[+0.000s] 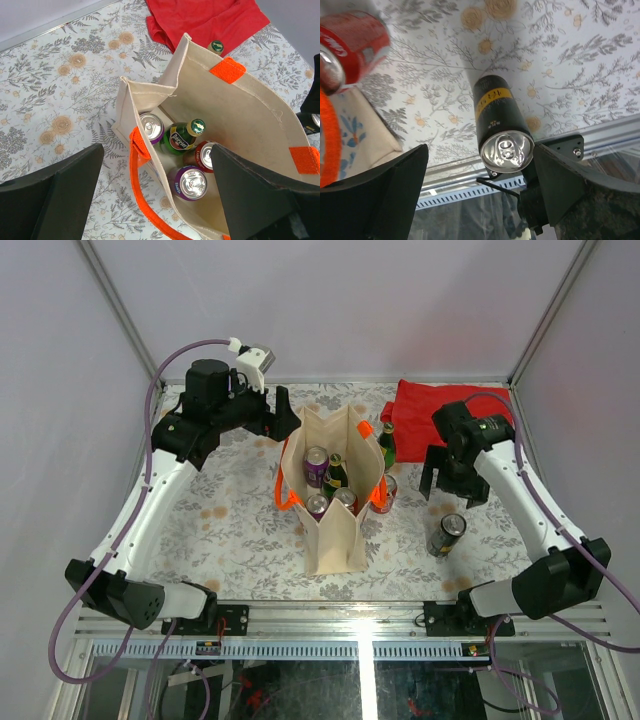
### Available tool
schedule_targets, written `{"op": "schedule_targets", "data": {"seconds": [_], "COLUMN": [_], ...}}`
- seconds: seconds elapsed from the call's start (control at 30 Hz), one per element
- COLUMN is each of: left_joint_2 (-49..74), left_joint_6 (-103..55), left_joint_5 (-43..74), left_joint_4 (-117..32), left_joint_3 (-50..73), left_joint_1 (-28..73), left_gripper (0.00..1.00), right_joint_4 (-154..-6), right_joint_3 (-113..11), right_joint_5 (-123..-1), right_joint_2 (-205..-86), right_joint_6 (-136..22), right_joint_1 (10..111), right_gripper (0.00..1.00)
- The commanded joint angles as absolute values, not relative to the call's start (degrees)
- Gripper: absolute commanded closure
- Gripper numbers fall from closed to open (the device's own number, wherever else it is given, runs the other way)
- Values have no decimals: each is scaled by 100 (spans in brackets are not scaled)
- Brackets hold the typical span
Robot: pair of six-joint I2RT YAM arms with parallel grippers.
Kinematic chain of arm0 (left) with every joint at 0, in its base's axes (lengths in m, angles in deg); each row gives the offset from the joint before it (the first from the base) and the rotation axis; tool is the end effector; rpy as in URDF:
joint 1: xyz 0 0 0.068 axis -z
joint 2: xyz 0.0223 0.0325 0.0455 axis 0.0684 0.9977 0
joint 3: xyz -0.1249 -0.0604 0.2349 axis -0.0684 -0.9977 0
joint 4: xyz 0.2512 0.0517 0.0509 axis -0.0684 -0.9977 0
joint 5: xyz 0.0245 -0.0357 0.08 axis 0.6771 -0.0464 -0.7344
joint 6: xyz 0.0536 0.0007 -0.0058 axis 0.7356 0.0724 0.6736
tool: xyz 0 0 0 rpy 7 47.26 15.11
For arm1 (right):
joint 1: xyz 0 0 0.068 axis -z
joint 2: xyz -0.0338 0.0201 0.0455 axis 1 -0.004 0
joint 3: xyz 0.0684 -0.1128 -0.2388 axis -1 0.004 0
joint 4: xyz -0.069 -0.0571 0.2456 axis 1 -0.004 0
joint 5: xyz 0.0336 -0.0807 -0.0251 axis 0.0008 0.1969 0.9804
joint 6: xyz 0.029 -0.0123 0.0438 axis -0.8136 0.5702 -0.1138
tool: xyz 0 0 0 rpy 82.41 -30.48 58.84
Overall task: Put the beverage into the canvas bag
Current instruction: Pick up the drink from the center of the board.
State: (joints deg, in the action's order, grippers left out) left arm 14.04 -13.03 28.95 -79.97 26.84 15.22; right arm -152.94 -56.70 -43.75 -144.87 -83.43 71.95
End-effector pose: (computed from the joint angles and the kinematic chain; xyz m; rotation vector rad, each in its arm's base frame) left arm 0.2670 -0.1068 0.4307 0.5755 1.9298 -0.5970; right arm 0.2411 0.0703 0.3348 0.4188 2.7524 -0.0542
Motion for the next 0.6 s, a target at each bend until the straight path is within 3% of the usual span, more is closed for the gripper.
{"op": "schedule_targets", "data": {"seconds": [0.0, 0.57], "left_joint_2": [1288, 1256], "left_joint_6": [-1210, -1194], "left_joint_5": [2951, 2983], "left_joint_4": [-7772, -7797], "left_joint_3": [2633, 2645], "left_joint_1": [1515, 1515], "left_gripper": [12, 12], "right_joint_4": [-15592, -15031], "right_joint_3": [-5351, -4099], "right_joint_5": [-4220, -4532], "right_joint_2": [-14453, -14201], "right_joint_6": [-8326, -8335], "right_joint_1": [7230, 7323], "right_gripper": [7, 7]}}
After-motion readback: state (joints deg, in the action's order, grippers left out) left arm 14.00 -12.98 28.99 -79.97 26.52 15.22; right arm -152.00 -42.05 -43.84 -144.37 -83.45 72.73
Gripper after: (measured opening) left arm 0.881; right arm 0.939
